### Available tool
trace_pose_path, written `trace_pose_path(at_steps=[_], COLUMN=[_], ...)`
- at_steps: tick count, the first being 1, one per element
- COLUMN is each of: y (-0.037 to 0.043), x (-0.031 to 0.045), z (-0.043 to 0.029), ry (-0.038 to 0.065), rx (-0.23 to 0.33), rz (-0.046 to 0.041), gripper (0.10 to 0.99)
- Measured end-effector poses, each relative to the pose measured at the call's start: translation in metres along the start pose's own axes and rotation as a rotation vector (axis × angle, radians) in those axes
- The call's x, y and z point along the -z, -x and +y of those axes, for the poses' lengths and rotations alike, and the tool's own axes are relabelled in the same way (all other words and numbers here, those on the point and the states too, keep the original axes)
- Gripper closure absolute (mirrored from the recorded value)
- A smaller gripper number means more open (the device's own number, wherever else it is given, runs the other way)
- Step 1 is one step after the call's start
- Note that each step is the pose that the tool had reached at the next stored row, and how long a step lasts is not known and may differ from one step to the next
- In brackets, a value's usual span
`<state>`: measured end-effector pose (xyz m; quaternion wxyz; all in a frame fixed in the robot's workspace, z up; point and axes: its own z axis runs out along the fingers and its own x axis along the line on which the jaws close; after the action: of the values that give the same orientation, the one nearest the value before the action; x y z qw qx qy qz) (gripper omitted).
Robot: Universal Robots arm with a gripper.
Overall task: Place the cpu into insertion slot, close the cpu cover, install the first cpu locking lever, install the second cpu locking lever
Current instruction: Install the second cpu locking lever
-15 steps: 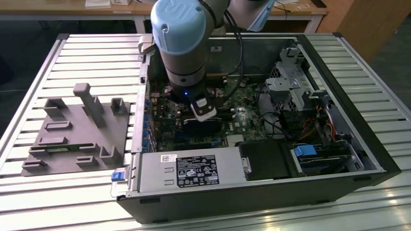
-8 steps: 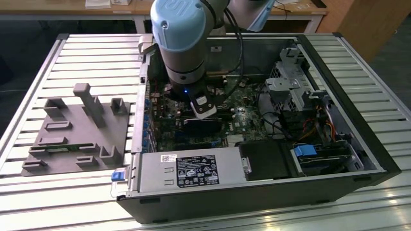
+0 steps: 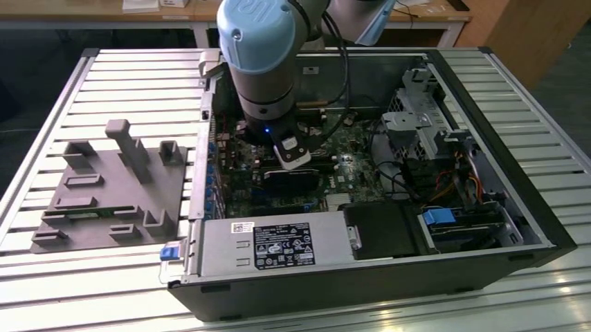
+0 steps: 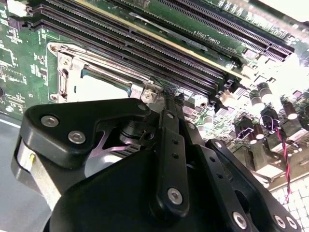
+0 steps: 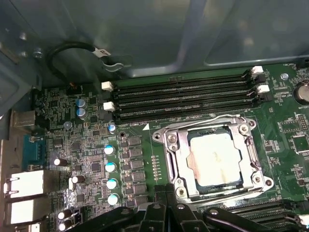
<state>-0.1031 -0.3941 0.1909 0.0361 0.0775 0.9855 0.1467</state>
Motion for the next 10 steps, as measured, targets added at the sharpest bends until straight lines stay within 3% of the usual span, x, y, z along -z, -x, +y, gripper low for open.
trace_pose_path(at_steps=[6,10], y=[-0.0001,0.0002], x=[-0.0005,0.0053], z=[0.0002,0.0022], ry=[-0.002,-0.004], rx=[0.000,0.001], rz=[-0.0004,-0.0005], gripper=[0.984,0.984])
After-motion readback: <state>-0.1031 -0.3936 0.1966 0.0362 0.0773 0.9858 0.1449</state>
